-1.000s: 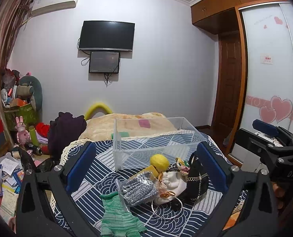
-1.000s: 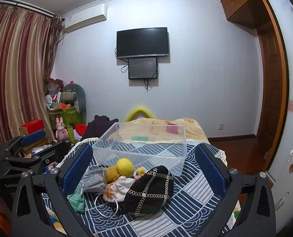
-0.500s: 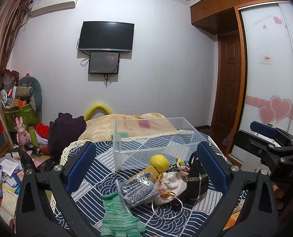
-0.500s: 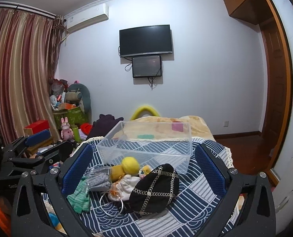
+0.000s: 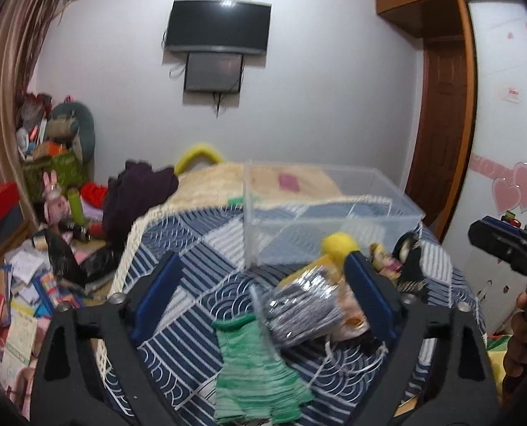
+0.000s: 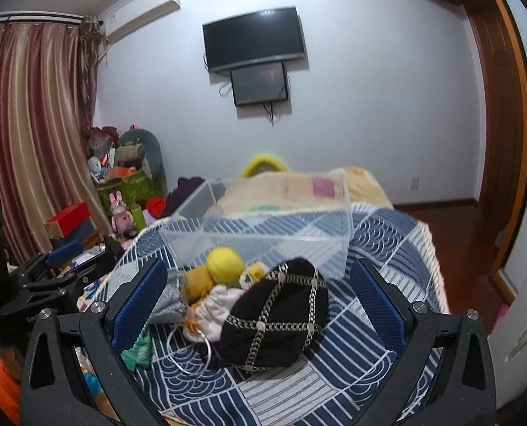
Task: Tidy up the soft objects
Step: 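Grasp the grey knit bag with the left tool while the right tool grasps the black chain bag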
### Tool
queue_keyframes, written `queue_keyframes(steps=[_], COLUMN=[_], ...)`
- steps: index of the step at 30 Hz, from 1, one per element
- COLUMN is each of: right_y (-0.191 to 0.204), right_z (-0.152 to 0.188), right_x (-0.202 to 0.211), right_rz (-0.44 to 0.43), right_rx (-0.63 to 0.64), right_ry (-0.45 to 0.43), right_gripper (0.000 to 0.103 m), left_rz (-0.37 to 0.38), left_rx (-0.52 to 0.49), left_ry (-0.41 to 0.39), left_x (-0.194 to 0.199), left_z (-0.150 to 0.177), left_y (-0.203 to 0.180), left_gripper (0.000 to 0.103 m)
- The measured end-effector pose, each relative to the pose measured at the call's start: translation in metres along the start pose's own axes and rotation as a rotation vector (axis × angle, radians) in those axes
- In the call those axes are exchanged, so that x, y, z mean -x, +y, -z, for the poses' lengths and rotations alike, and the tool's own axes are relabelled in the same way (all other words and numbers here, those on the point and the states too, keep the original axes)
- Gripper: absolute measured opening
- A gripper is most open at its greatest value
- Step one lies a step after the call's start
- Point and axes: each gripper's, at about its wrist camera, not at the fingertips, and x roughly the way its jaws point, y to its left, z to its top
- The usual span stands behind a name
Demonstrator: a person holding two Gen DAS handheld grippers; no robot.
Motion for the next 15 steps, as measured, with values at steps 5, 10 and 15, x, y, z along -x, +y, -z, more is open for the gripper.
queue_keyframes(steps=[5, 10, 15], right_y=[-0.012, -0.021, -0.026], right_z=[0.010, 0.021, 0.034], right_x=[-0.018, -0.037, -0.056], right_rz=[-0.007, -0.004, -0.004], right_rx=[-0.041, -0.070, -0.100], right_ry=[0.071, 0.151, 0.228], right_gripper=[0.097, 0.092, 0.088], left_rz=[0.077, 0.115, 0.137], left_rx=[0.054, 0.032, 0.039], left_ry=[0.091, 0.147, 0.216], left_x=[-0.025, -0.049, -0.070], left_z=[0.011, 0.017, 0.031], left_y=[0.009, -0.003, -0.008], left_gripper=[0.089, 0.090, 0.091])
